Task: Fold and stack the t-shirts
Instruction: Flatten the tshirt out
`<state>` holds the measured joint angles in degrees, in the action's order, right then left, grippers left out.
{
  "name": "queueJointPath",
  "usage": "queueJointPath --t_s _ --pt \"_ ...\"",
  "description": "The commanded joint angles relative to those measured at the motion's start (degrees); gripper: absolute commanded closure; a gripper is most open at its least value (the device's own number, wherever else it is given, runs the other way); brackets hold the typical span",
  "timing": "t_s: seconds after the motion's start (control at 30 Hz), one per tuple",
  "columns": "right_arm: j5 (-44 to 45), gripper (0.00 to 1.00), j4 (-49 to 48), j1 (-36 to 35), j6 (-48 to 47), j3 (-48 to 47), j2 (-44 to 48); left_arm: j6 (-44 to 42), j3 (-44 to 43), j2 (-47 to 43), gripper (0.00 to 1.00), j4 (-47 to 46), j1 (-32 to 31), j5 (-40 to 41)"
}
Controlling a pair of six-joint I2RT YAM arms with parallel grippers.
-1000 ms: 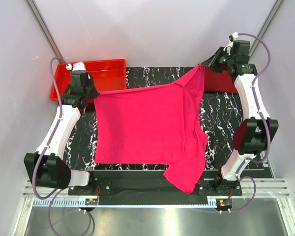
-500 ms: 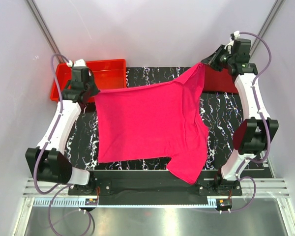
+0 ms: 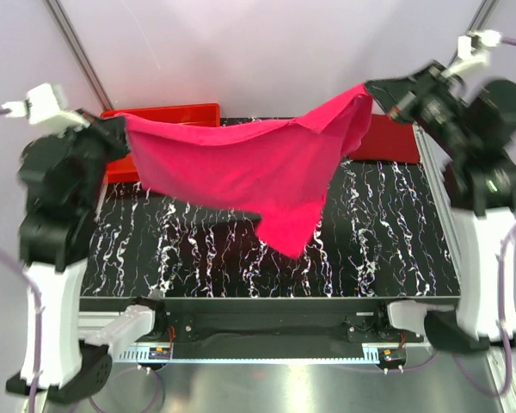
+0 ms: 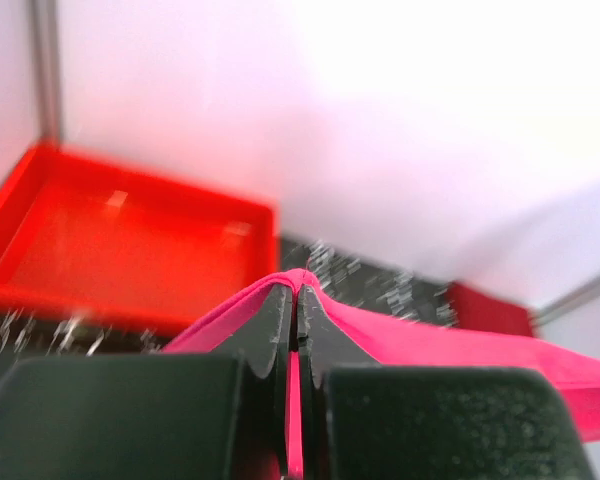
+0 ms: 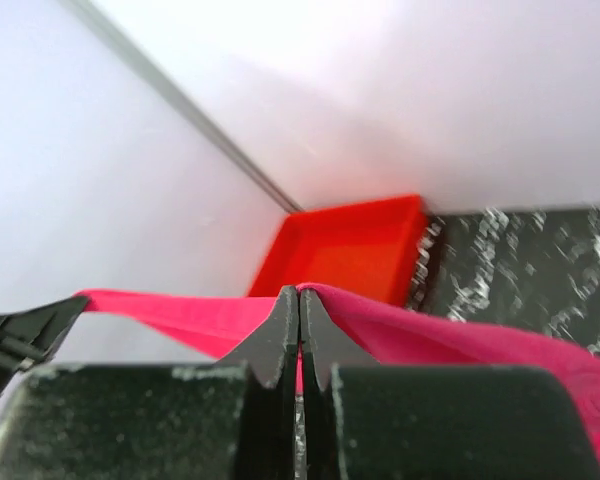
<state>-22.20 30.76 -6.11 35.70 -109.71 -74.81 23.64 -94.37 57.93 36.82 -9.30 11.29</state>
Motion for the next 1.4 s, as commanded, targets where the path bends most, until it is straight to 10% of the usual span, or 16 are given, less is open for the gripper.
queueJointPath --t_s 0.0,0.33,0.77,1.37 --pt "1.63 1.0 2.28 -1.18 -0.63 -2.0 10.17 -3.16 -2.84 -5.96 1.0 0.1 -2.3 2.86" --pt "2.16 1.0 3.69 -2.24 -3.36 -8.84 21.81 -2.9 -2.57 -18.03 1.0 -3.76 -3.09 -0.56" --pt "4.44 1.0 3.25 -2.24 -3.09 -11.84 9.69 -3.25 -9.7 -6.36 1.0 -3.07 -4.06 2.77" --pt "11.73 1.0 -9.32 1.27 -10.99 20.68 -18.5 -2.46 33.21 26.25 1.0 -25.38 1.56 -4.95"
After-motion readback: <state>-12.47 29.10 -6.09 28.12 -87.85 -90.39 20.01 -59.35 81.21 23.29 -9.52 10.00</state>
